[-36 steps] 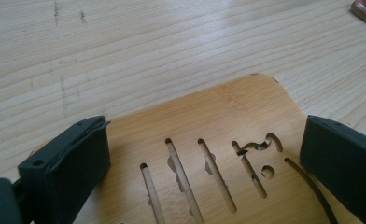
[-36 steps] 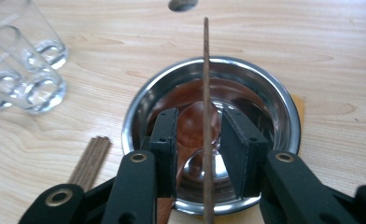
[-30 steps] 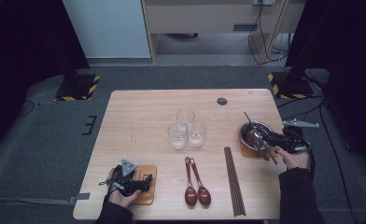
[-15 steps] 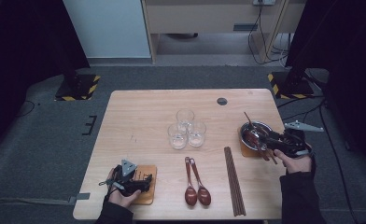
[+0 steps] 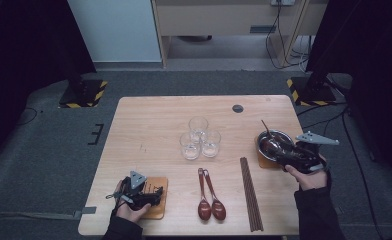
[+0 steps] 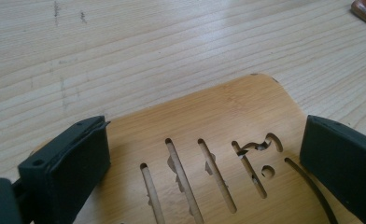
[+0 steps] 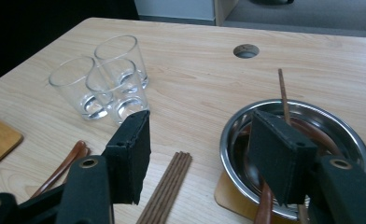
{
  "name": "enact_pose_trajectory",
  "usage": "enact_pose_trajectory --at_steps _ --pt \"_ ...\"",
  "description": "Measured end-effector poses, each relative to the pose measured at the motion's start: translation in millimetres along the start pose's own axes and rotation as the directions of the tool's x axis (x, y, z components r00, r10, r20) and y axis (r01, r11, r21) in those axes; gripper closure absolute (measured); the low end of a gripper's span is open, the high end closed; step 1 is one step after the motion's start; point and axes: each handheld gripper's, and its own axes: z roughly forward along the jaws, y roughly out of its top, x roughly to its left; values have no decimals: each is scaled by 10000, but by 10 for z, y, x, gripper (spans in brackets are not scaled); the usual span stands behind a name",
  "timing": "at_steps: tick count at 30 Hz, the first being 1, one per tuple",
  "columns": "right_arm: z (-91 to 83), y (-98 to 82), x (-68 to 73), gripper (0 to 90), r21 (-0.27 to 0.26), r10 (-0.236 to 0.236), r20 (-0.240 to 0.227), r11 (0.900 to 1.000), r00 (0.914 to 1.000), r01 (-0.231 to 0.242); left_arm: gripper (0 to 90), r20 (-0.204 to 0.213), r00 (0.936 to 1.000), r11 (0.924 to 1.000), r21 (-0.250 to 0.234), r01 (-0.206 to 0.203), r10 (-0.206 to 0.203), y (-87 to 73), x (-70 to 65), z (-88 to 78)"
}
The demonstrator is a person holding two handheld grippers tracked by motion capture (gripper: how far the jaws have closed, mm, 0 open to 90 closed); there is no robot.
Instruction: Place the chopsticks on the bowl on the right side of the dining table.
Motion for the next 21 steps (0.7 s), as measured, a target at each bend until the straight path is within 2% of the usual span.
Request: enact_pose_trajectory --at_steps 6,11,21 --pt "26 -16 109 367 28 -93 -109 10000 9999 94 7 1 10000 10000 0 -2 2 0 0 0" --pt "72 -61 184 393 123 -214 -55 9997 9998 215 7 2 10000 10000 0 -1 1 0 0 0" --pt "167 -184 297 412 549 -394 -12 9977 9992 394 8 11 10000 10000 0 -17 17 -1 2 -1"
